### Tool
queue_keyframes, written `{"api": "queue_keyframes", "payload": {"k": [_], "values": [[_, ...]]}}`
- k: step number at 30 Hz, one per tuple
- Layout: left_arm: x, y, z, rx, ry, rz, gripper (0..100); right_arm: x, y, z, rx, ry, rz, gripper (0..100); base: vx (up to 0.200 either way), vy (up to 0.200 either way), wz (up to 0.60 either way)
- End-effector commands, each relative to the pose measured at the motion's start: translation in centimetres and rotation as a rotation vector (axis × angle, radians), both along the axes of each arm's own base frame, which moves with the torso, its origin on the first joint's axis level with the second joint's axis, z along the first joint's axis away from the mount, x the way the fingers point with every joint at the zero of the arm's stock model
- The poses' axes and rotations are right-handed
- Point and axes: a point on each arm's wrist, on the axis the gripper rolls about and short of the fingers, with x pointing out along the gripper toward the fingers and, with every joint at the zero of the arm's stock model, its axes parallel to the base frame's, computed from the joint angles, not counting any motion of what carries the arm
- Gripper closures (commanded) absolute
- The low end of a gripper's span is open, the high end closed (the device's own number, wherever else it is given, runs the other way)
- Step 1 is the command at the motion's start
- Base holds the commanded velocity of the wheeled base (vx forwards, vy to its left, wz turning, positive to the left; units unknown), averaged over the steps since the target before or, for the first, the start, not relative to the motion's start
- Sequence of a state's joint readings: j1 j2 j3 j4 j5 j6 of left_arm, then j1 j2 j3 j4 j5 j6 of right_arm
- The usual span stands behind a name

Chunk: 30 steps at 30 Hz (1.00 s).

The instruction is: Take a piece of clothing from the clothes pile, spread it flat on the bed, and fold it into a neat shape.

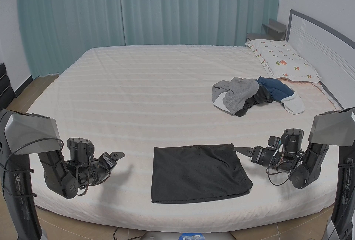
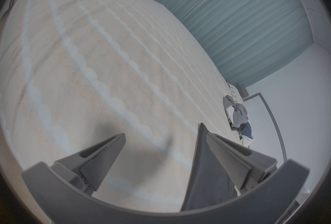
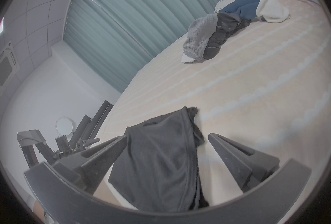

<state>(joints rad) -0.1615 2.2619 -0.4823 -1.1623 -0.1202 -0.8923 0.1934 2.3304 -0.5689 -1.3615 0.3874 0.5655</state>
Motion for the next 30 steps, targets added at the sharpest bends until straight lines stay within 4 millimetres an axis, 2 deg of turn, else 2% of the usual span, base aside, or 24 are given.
{"api": "queue_keyframes", "payload": {"k": [1, 4, 11, 15, 26, 27, 30], "values": [[0.0, -0.1, -0.1, 0.003, 0.002, -0.002, 0, 2.5, 1.0, -2.1, 0.029, 0.039, 0.004, 0, 0.0, 0.0, 0.0], [-0.1, -0.1, -0.1, 0.004, 0.003, -0.002, 0, 3.2, 1.2, -2.3, 0.059, 0.053, -0.007, 0, 0.0, 0.0, 0.0], [0.0, -0.2, -0.1, 0.003, 0.002, -0.003, 0, 3.2, 2.6, -2.4, 0.111, 0.084, 0.052, 0, 0.0, 0.0, 0.0], [0.0, -0.2, -0.1, 0.005, 0.003, -0.004, 0, 3.3, 3.1, -3.2, 0.107, 0.093, 0.063, 0, 0.0, 0.0, 0.0], [0.0, -0.2, -0.1, 0.005, 0.003, -0.004, 0, 3.8, 2.8, -3.4, 0.108, 0.087, 0.045, 0, 0.0, 0.0, 0.0], [0.0, -0.2, -0.1, 0.005, 0.003, -0.004, 0, 3.8, 2.7, -3.5, 0.108, 0.088, 0.043, 100, 0.0, 0.0, 0.0], [0.0, -0.2, -0.1, 0.005, 0.003, -0.004, 0, 3.9, 2.7, -3.5, 0.108, 0.084, 0.042, 100, 0.0, 0.0, 0.0]]}}
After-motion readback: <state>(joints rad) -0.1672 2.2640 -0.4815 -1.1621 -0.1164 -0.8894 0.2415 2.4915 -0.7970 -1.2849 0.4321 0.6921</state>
